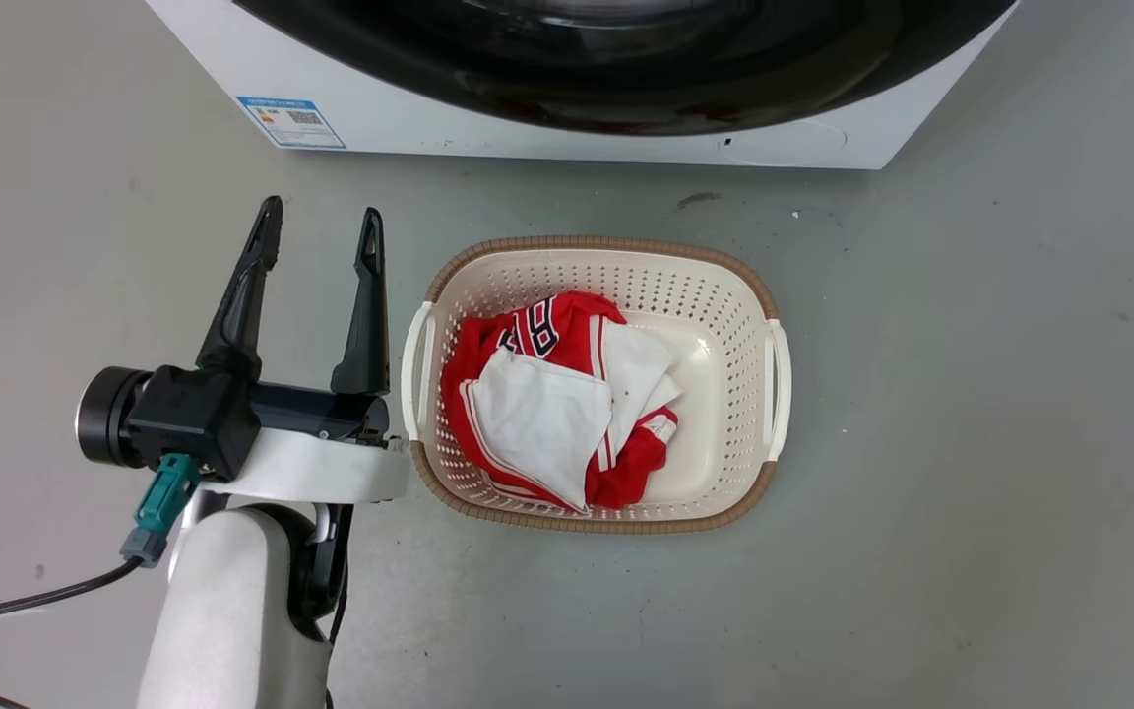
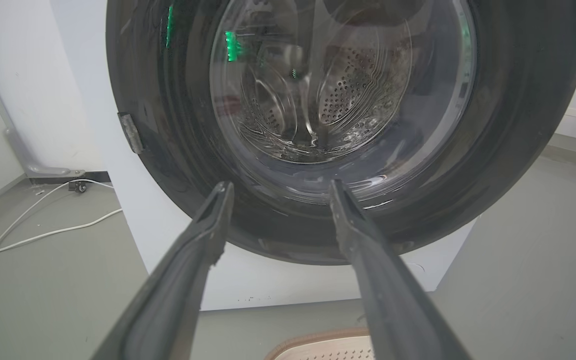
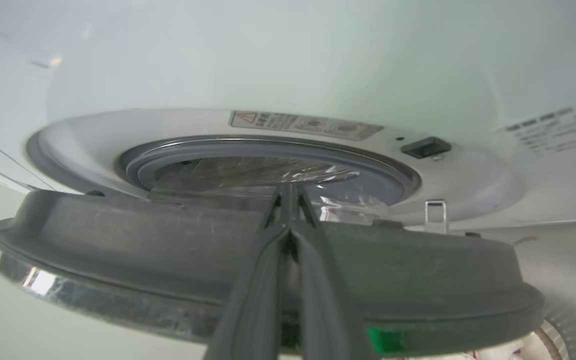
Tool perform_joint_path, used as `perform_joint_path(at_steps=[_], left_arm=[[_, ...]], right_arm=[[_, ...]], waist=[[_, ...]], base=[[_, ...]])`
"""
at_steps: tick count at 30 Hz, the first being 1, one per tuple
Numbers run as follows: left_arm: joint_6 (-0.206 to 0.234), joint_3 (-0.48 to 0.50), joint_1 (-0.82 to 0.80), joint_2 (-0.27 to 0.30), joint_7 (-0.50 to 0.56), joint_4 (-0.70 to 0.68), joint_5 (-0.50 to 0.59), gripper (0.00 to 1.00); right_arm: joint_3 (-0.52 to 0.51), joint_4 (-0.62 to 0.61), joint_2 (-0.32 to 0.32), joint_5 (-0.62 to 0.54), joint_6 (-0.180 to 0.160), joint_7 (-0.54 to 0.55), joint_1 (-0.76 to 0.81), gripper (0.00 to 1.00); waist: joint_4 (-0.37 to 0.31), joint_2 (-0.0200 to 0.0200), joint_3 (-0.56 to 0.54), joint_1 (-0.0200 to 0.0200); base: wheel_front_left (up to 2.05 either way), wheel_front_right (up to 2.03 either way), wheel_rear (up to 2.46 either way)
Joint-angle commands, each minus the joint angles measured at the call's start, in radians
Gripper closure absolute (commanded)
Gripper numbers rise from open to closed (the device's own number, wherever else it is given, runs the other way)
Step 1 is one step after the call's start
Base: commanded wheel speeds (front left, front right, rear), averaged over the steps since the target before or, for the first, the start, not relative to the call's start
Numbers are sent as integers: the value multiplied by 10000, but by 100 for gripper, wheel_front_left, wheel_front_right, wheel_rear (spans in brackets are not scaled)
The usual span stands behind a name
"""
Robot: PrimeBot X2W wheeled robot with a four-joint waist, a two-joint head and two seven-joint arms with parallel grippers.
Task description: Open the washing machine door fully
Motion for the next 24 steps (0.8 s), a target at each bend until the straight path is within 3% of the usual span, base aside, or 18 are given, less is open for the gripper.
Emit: perform_joint_path(at_steps=[1, 24], left_arm=[[28, -16, -120, -3, -25, 13, -19, 0], [54, -25, 911, -4, -25, 497, -58, 0]], right_arm=[[32, -81, 198, 88, 4, 190, 256, 100], [-78, -1741, 685, 1031, 4, 2319, 2914, 100]], waist=[[-31, 0, -54, 0], [-302, 0, -2015, 0]], base=[[0, 0, 0], [0, 0, 0]])
